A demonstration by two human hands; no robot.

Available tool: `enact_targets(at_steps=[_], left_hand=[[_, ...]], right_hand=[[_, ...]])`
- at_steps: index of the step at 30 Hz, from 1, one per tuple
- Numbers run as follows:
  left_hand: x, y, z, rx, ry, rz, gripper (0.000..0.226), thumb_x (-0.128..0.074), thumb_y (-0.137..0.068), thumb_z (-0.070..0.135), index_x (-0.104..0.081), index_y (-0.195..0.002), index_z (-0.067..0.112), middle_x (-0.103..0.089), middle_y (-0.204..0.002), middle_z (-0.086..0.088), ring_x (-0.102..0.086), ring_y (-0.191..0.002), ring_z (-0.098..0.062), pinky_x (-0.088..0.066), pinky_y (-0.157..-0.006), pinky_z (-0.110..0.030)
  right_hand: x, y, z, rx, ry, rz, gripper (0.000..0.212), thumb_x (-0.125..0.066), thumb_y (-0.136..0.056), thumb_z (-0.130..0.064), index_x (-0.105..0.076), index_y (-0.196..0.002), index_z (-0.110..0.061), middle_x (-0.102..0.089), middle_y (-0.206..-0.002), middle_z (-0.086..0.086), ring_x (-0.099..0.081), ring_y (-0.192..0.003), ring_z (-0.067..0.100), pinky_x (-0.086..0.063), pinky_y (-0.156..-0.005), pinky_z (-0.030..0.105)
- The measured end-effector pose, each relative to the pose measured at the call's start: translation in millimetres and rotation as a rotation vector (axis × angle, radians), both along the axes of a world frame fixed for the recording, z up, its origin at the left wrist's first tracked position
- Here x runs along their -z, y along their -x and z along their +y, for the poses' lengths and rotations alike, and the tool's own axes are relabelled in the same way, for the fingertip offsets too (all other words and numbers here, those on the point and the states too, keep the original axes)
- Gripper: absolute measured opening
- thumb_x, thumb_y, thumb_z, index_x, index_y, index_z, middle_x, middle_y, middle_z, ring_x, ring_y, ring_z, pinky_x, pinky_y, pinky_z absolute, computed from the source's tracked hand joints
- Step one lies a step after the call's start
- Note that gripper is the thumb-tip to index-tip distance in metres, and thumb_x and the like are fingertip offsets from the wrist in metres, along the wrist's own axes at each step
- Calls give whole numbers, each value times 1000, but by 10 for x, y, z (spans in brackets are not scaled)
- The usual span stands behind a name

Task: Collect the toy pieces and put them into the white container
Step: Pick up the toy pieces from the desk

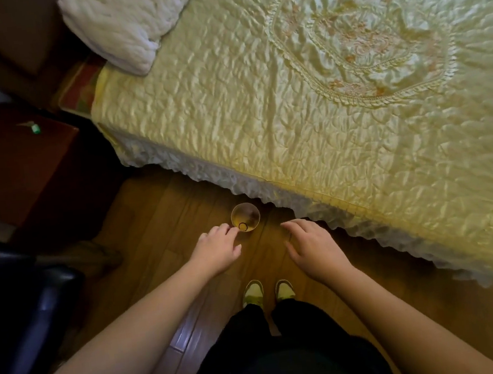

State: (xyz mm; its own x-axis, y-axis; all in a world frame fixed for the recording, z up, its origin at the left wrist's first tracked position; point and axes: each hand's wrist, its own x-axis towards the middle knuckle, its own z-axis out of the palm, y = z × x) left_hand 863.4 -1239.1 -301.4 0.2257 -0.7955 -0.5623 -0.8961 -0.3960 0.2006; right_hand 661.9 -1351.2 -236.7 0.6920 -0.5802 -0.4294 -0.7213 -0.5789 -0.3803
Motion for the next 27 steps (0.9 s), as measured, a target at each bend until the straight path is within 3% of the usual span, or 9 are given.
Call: enact_targets(at_steps=[5, 10, 15, 21, 27], left_hand=[[-678, 244, 398, -137, 117, -39, 53, -38, -97, 45, -33, -145, 23, -43, -144, 0, -41, -131, -16, -39, -106, -38], [-928, 432, 1018, -409, 42, -39, 61, -35, -98, 46, -15, -152, 25, -35, -152, 0, -38, -137, -18, -37, -107, -39], [-1152, 583, 1734, -641, 48, -39, 58, -35, -99, 46, -20, -151, 25, -31, -155, 1, -32, -140, -18, -34, -111, -39], [-1329, 673, 3024, -973, 135, -133, 57, -35, -97, 52, -25, -148, 29, -33, -153, 4, -35, -137, -17, -36, -107, -39], [-1431, 925, 4465, -1226, 141, -200, 53, -35, -97, 51, -32, -144, 27, -41, -144, 3, -43, -129, -18, -41, -100, -38]], right_hand=[[-173, -60, 117, -89, 78, 43, 46, -39, -100, -39, -38, -144, -25, -47, -144, -2, -43, -134, 20, -33, -111, 38], [-274, -288, 294, -306, 86, 27, 48, -36, -99, -43, -38, -144, -25, -47, -144, -1, -44, -133, 21, -34, -111, 39], [-396, -659, 770, -541, 85, 16, 47, -33, -99, -51, -47, -135, -24, -52, -140, 0, -46, -131, 22, -35, -110, 40], [-598, -1220, 1790, -878, 132, -23, 49, -33, -100, -50, -40, -140, -22, -49, -141, 1, -44, -132, 23, -37, -107, 38], [-754, -1639, 3340, -1145, 161, -74, 53, -35, -101, -45, -33, -147, -20, -42, -149, 3, -38, -137, 25, -33, -111, 40]])
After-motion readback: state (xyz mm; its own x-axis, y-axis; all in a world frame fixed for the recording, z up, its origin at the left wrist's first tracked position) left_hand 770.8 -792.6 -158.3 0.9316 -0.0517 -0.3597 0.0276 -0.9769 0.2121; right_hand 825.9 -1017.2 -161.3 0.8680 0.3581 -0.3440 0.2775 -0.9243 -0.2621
